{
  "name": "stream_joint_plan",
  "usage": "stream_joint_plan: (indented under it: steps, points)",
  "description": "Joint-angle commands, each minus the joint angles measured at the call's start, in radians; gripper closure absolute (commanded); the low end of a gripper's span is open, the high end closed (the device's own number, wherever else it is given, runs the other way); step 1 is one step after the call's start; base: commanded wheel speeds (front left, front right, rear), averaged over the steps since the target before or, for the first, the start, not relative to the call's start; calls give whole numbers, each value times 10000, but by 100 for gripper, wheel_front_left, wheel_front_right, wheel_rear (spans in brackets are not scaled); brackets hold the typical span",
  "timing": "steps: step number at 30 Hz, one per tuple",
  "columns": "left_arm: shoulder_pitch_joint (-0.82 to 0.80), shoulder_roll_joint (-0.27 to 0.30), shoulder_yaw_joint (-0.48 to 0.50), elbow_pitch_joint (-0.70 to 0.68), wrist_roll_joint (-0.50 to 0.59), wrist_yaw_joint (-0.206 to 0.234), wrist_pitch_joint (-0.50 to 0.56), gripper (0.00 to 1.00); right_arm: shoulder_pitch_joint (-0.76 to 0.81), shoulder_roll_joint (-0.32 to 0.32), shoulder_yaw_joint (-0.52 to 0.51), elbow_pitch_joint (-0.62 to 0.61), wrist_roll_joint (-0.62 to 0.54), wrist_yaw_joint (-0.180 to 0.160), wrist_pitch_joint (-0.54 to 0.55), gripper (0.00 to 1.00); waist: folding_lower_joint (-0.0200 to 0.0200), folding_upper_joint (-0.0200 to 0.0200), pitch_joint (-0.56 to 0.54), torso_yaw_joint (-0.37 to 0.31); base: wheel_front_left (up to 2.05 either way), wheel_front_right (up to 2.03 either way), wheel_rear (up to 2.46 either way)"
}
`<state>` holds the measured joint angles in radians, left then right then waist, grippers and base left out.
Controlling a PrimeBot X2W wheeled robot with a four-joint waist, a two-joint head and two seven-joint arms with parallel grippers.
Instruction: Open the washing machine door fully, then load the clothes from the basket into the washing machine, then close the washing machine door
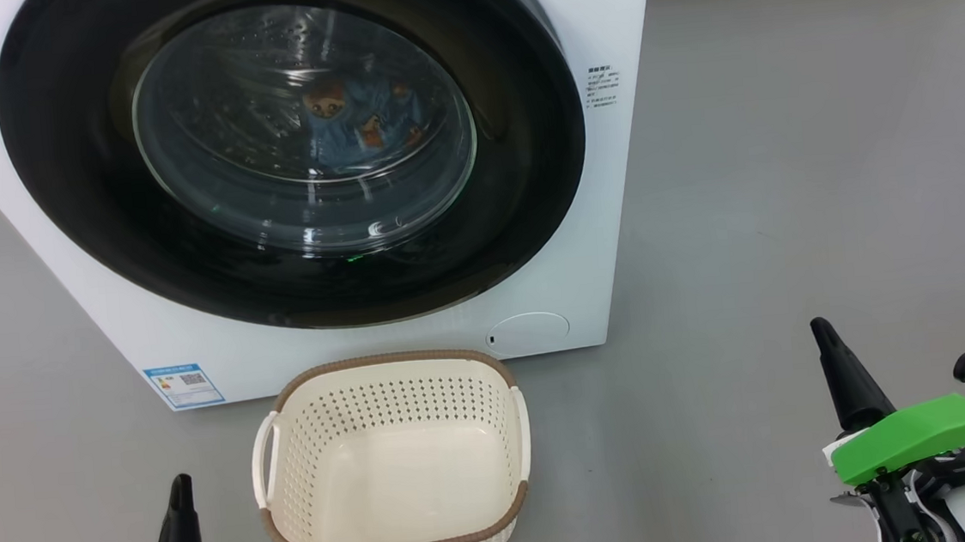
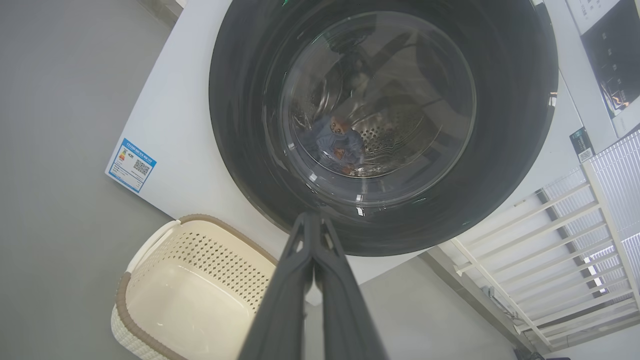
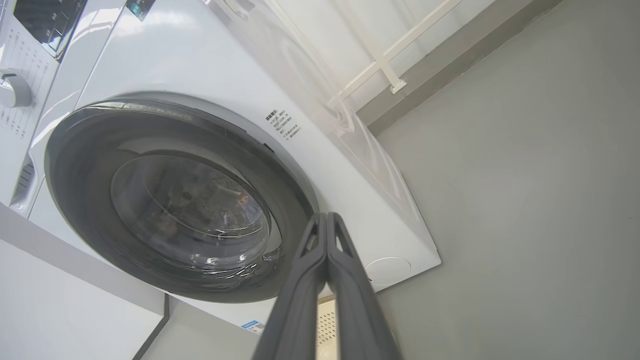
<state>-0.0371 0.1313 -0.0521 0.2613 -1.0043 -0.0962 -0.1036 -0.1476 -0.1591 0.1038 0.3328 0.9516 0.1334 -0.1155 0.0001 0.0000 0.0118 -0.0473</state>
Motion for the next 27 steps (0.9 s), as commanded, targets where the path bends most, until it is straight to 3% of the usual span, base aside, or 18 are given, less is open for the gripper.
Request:
stream_joint_plan:
  steps: [1, 27]
  points:
    - [-399, 58, 268, -185, -210, -88, 106, 100, -75, -62, -71, -310, 287, -11, 75, 100, -1, 0, -2, 10, 0, 0, 0]
    - [-534, -243, 757, -148, -2229, -177, 826, 100, 71, 288, -738, -491, 2522, -17, 791, 100, -1, 0, -41, 170, 0, 0, 0]
